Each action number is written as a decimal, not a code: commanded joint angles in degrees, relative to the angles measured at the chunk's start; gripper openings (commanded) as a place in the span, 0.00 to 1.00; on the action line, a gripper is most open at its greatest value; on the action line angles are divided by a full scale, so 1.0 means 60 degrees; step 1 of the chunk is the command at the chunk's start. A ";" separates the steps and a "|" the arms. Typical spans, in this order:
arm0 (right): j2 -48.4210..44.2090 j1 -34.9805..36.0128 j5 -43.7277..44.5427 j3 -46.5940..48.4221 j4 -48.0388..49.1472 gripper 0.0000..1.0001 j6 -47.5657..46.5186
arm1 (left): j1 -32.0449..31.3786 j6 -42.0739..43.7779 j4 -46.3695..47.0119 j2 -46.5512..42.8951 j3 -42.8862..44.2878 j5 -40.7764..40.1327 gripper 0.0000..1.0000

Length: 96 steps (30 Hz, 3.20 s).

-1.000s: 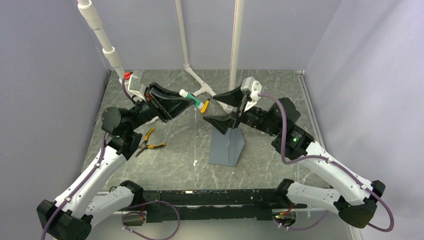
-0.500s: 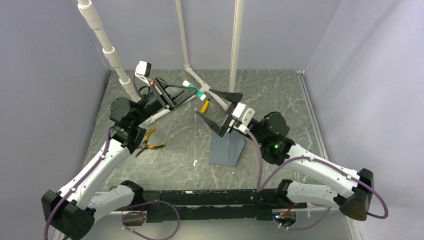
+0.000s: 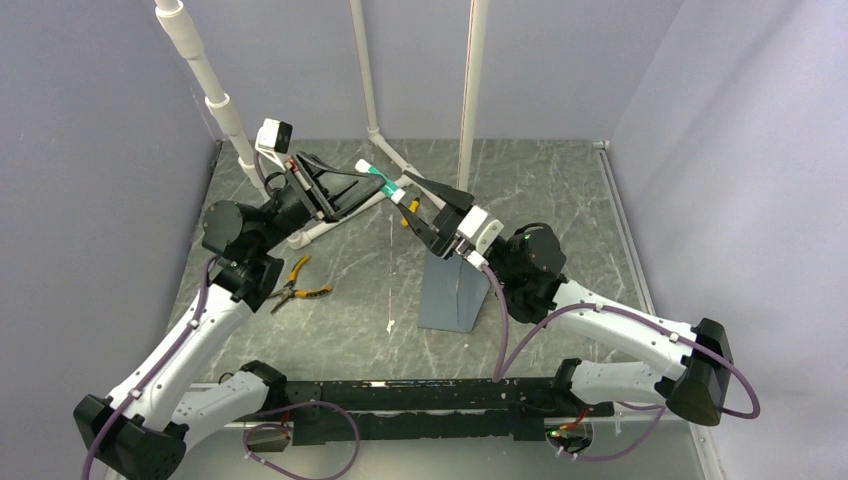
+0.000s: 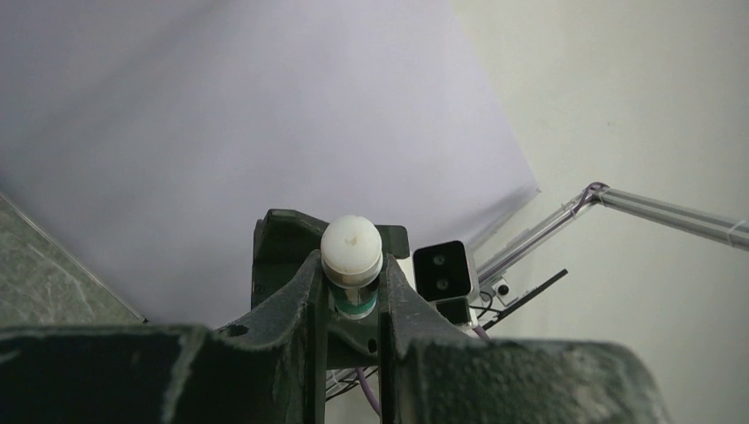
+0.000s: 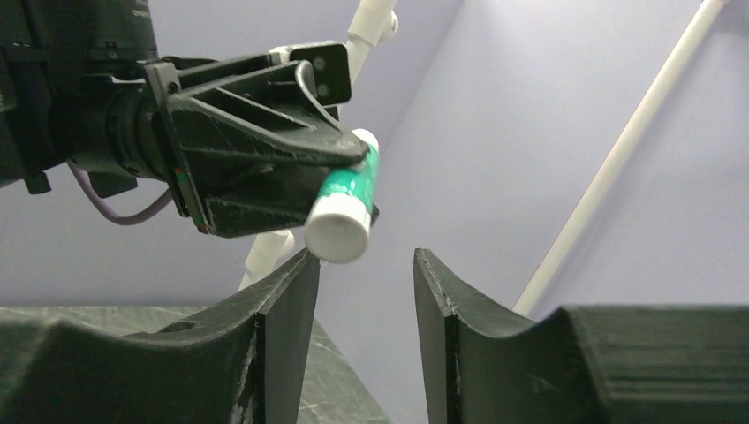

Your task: Place the letter into the envelope and seal it

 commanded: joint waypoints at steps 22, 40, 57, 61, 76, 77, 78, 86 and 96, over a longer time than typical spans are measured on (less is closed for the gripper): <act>0.0247 0.0076 -0.0558 0.1134 -0.0204 0.43 0.0077 | 0.0029 0.0168 0.0485 0.0222 0.0420 0.0408 0.03; -0.0554 0.0064 -0.0044 0.1153 -0.1335 0.02 0.0710 | 0.0116 0.0404 0.0230 0.0227 0.0545 0.0938 0.77; -0.1917 -0.0028 -0.0760 0.1944 -0.5595 0.02 0.1241 | 0.0337 -0.0201 0.0379 0.1387 0.1807 0.3686 0.85; -0.1679 -0.0053 -0.0751 0.2117 -0.5860 0.02 0.1166 | 0.0329 -0.0634 0.0516 0.1639 0.1755 0.4066 0.78; -0.1674 -0.0701 -0.1473 0.1962 -0.5467 0.02 0.1546 | 0.0322 -0.0939 0.0653 0.1602 0.1624 0.4454 0.36; -0.1648 -0.0718 -0.1502 0.1993 -0.5486 0.02 0.1562 | 0.0324 -0.0927 0.0644 0.1601 0.1609 0.4465 0.35; -0.1619 -0.0751 -0.1504 0.2008 -0.5470 0.02 0.1597 | 0.0322 -0.0936 0.0667 0.1606 0.1628 0.4499 0.34; -0.1663 -0.0809 -0.1647 0.1306 -0.4002 0.48 0.1970 | 0.0311 -0.1266 0.1796 0.1542 0.1576 0.4075 0.03; -0.0445 -0.0808 -0.2607 0.0827 -0.0127 0.62 0.2573 | 0.0249 -0.3319 0.4283 0.2076 0.1092 0.3552 0.02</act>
